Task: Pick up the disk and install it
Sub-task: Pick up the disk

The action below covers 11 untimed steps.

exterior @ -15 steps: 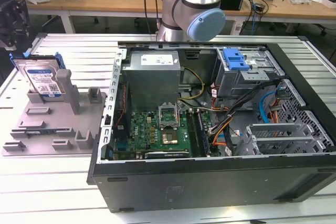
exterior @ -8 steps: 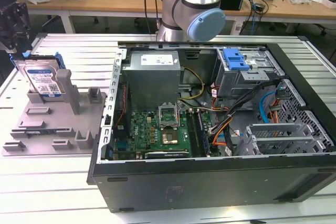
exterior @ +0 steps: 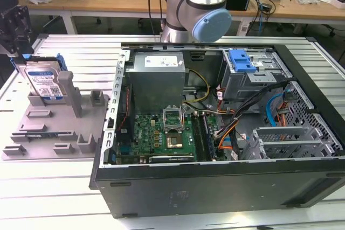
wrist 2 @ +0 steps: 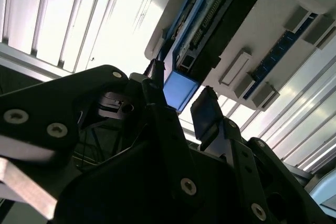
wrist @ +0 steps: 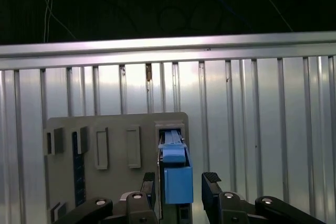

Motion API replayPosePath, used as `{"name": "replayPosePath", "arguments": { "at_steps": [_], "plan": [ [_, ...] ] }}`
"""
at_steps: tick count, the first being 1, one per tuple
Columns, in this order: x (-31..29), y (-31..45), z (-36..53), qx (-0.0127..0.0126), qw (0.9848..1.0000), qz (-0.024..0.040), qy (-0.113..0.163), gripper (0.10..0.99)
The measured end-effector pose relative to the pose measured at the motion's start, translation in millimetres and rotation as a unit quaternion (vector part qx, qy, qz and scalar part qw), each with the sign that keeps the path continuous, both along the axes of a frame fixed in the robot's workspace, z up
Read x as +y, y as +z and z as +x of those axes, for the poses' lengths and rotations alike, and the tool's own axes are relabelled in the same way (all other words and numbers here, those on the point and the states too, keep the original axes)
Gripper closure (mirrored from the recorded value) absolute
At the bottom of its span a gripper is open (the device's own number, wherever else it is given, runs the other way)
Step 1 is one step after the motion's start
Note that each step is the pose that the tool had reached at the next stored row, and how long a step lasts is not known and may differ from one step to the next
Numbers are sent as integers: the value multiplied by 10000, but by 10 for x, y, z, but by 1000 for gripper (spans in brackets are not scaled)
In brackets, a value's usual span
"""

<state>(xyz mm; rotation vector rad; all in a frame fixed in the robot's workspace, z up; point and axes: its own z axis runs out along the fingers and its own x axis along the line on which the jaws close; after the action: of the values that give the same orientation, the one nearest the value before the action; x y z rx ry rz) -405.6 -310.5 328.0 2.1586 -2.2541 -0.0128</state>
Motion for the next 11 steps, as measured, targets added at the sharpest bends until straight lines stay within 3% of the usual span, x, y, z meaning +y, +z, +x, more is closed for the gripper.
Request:
{"name": "replayPosePath", "arguments": {
  "at_steps": [11],
  "plan": [
    [0, -70, -9, 0, 10000, 0, 20, 604]
  ]
}}
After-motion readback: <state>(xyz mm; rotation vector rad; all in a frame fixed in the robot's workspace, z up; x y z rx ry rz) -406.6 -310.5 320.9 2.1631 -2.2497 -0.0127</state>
